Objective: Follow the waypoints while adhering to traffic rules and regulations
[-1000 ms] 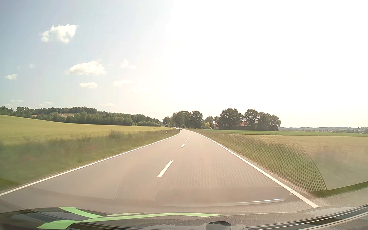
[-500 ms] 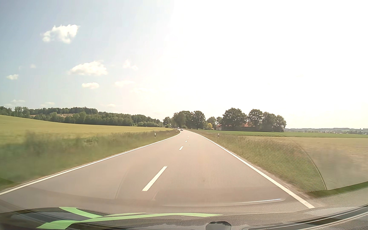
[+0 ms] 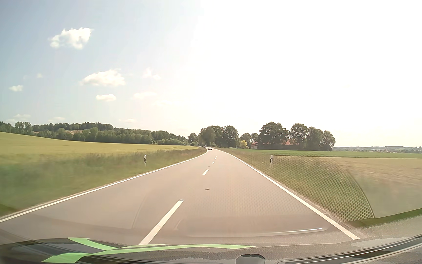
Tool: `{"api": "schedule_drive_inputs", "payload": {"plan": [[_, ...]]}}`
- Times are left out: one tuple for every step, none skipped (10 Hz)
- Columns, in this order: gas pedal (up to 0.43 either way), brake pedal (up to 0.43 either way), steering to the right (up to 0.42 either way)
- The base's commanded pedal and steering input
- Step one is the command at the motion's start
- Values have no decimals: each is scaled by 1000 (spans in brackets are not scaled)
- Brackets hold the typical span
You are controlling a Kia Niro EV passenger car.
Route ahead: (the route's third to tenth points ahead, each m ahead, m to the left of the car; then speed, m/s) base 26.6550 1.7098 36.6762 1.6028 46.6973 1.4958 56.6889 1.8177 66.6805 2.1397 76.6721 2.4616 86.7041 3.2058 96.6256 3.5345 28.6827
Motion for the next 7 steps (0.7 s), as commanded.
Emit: {"api": "schedule_drive_inputs", "payload": {"plan": [[138,0,-4],[98,0,-4],[87,0,-4],[87,0,-4],[87,0,-4],[98,0,-4],[98,0,-4]]}}
